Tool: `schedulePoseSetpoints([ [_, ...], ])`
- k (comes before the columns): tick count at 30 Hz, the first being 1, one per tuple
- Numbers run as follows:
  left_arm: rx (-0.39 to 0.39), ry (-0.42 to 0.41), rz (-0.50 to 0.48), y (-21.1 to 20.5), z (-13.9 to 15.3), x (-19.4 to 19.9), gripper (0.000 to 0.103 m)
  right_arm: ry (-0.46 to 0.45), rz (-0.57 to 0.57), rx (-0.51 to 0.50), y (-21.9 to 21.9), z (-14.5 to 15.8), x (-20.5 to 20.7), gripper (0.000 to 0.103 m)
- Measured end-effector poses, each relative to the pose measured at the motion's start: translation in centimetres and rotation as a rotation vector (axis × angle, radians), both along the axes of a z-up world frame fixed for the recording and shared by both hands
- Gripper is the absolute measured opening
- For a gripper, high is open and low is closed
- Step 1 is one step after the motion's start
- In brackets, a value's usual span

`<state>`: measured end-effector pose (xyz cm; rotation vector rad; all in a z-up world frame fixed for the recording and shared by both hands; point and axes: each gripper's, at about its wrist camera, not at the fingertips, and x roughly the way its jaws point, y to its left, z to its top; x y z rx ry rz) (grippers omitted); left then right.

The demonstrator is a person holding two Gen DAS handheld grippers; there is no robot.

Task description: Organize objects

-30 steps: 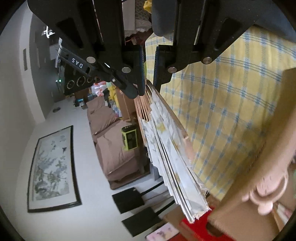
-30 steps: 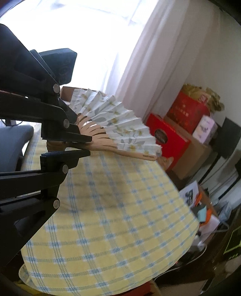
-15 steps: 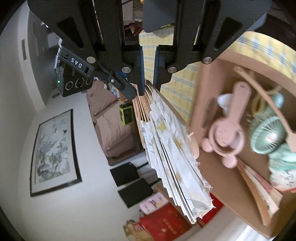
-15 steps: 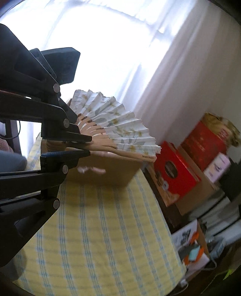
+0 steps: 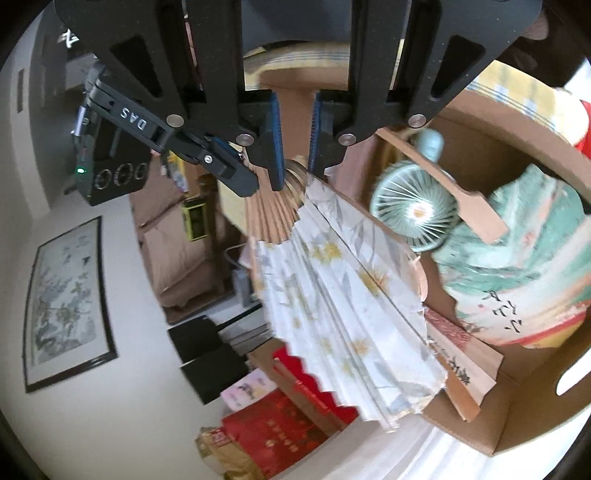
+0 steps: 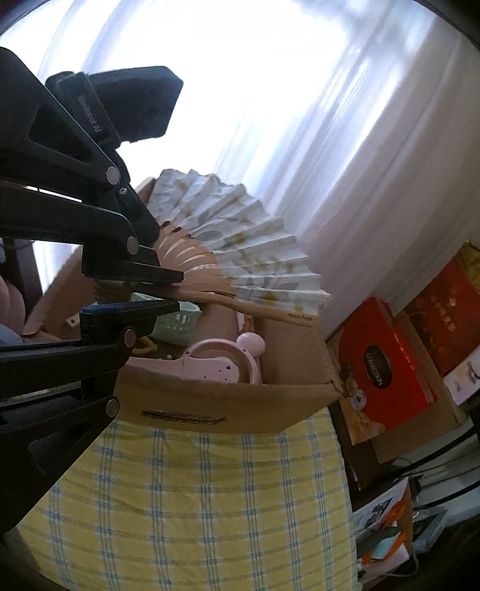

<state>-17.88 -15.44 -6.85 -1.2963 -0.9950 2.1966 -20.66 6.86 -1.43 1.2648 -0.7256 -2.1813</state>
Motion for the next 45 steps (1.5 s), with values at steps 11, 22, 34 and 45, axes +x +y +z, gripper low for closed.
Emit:
schedulePoseSetpoints([
  [11, -0.06, -0.072, -0.059, 0.3, -1.9, -0.7, 0.012, -0.02, 0.027, 0.117, -1.6, -2.3, 1.1, 0.01],
  [22, -0.153, -0.067, -0.027, 0.1, -0.9, 1.0, 0.027, -0.009, 0.057, 0.214, -2.5, -1.7, 1.8, 0.012],
  [34, -0.318, 0.063, 0.003, 0.1, 2.7, 3.4, 0.039, 0.067, 0.06, 0.318, -2.3, 0.5, 3.2, 0.044],
  [45, -0.409, 0.112, -0.006, 1.6, 3.9, 5.4, 0.059, 0.165, 0.027, 0.392, 0.4, 2.4, 5.8, 0.05],
])
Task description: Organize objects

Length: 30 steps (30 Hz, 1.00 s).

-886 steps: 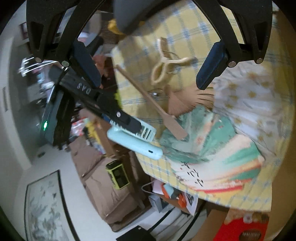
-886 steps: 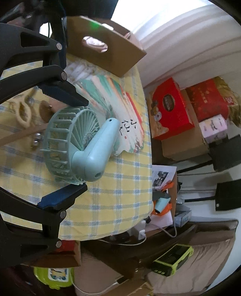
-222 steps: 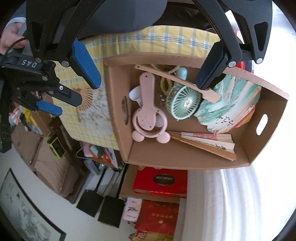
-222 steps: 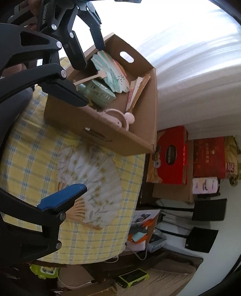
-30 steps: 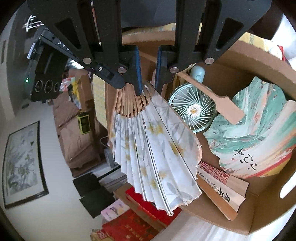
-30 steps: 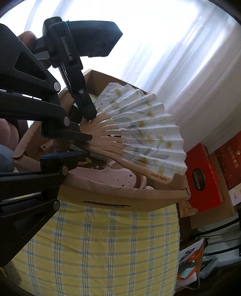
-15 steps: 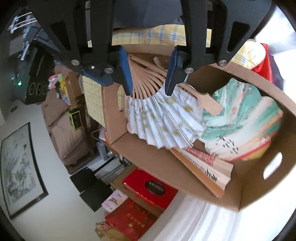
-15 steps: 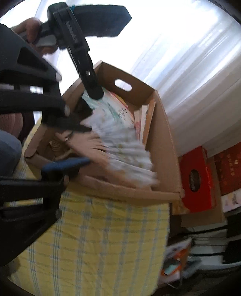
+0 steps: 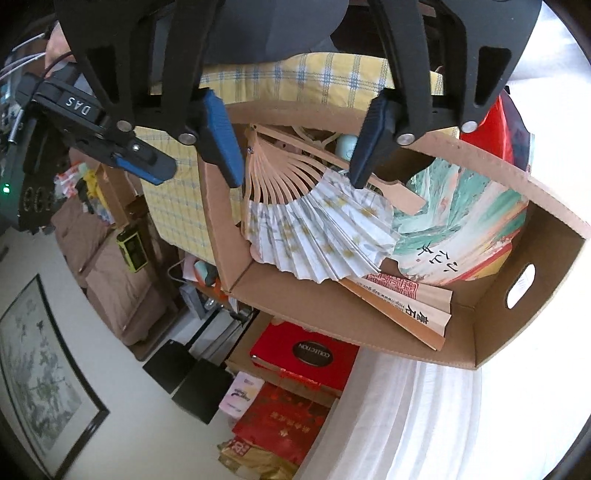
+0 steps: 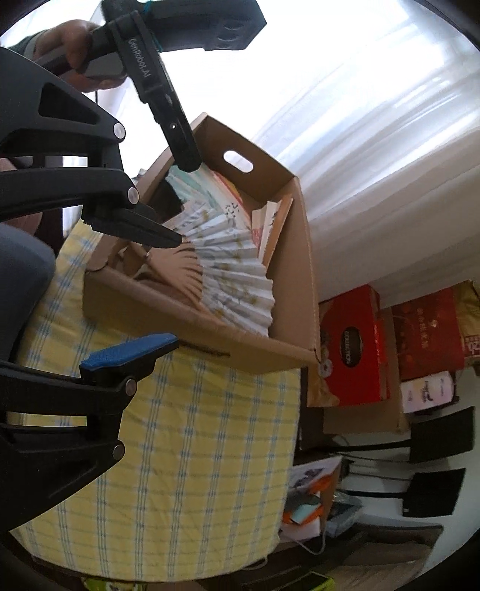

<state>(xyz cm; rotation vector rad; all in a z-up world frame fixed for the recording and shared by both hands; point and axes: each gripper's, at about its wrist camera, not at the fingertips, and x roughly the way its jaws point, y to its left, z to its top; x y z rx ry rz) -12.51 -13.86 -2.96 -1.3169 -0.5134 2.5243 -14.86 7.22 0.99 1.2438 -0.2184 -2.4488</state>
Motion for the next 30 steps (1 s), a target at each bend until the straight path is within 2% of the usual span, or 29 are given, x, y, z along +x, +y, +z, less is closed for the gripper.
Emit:
schedulePoseSetpoints([
  [4, -0.067, 0.026, -0.003, 1.0, 0.3, 1.1, 0.067, 0.044, -0.01, 0.05, 0.8, 0.5, 1.4, 0.053],
  [8, -0.108, 0.043, -0.014, 2.1, 0.6, 2.0, 0.069, 0.064, -0.021, 0.065, 1.6, 0.7, 2.4, 0.056],
  [16, -0.175, 0.085, -0.044, 4.6, 1.7, 3.4, 0.083, 0.12, -0.085, 0.111, 3.8, 1.7, 4.0, 0.072],
  [20, -0.211, 0.117, -0.048, 5.6, 2.5, 4.2, 0.086, 0.131, -0.123, 0.106, 5.2, 1.9, 4.7, 0.082],
  [24, -0.231, 0.144, -0.049, 6.4, 3.1, 5.0, 0.098, 0.156, -0.159, 0.128, 6.5, 2.2, 5.7, 0.085],
  [29, -0.265, 0.15, -0.062, 7.7, 3.3, 5.8, 0.1, 0.179, -0.198, 0.165, 8.0, 2.6, 7.1, 0.093],
  [30, -0.273, 0.15, -0.064, 7.9, 3.3, 5.9, 0.103, 0.182, -0.2, 0.173, 8.2, 2.6, 7.3, 0.098],
])
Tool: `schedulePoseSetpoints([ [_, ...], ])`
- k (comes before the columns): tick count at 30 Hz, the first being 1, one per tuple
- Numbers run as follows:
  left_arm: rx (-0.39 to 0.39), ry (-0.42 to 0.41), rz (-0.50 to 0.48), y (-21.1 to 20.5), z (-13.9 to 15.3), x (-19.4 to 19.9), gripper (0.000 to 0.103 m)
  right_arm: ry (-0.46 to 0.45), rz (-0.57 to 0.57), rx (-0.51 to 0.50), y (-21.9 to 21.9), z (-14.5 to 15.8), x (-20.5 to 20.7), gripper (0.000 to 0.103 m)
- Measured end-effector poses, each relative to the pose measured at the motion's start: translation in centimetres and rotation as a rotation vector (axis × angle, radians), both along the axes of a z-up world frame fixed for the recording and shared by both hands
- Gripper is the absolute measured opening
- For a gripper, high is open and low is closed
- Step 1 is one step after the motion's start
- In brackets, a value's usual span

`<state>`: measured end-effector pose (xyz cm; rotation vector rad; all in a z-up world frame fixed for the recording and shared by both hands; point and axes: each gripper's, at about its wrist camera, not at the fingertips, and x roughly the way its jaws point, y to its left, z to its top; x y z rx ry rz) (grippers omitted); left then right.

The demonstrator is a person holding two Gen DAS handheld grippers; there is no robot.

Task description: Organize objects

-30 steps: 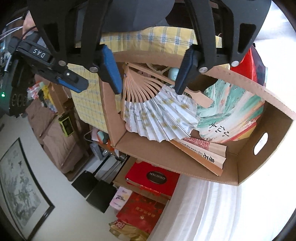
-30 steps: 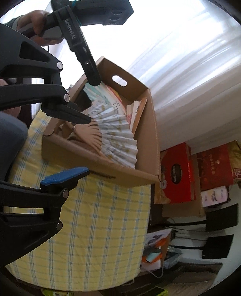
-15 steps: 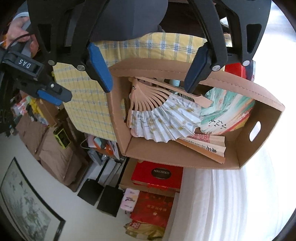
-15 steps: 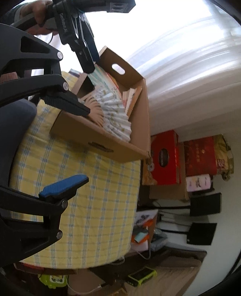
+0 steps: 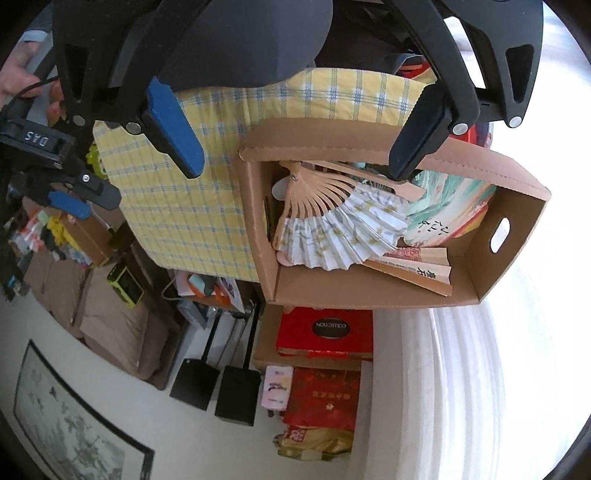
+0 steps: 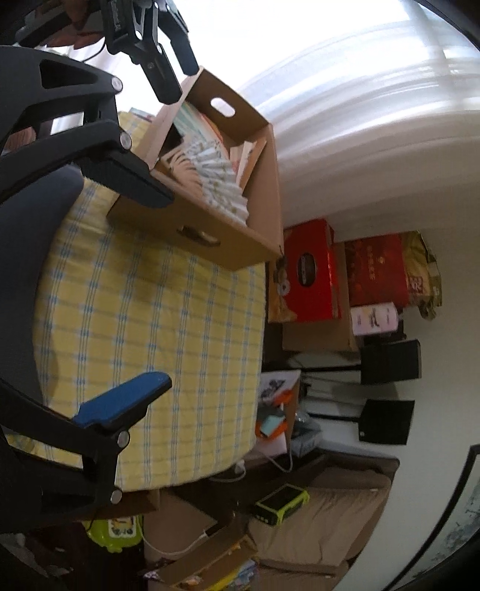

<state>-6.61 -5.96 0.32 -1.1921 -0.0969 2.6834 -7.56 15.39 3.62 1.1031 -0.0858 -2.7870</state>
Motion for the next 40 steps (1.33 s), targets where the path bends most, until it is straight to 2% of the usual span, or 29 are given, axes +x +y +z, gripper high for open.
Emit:
schedulePoseSetpoints([
  [1, -0.006, 0.002, -0.002, 0.3, 0.0, 0.2, 0.103, 0.002, -0.005, 0.01, 0.2, 0.0, 0.2, 0.103],
  [12, -0.047, 0.016, -0.014, 2.6, 0.2, 2.4, 0.103, 0.011, -0.049, 0.042, 1.7, -0.2, 2.9, 0.103],
  [17, -0.112, 0.075, 0.042, 2.9, 0.8, 3.7, 0.103, 0.018, -0.057, 0.049, 2.1, -0.1, 4.2, 0.103],
  [19, -0.129, 0.075, 0.054, 2.9, 0.8, 4.1, 0.103, 0.023, -0.061, 0.054, 2.2, -0.1, 4.7, 0.103],
  [23, -0.085, 0.054, 0.052, 2.2, 0.8, 4.7, 0.103, 0.039, -0.075, 0.06, 2.3, 0.3, 5.9, 0.103],
  [31, -0.097, 0.044, 0.072, 2.0, 0.6, 5.5, 0.103, 0.065, -0.091, 0.07, 2.2, 1.0, 7.7, 0.103],
  [40, -0.117, 0.058, 0.073, 2.3, 0.9, 5.9, 0.103, 0.051, -0.094, 0.074, 2.2, 0.7, 7.6, 0.103],
])
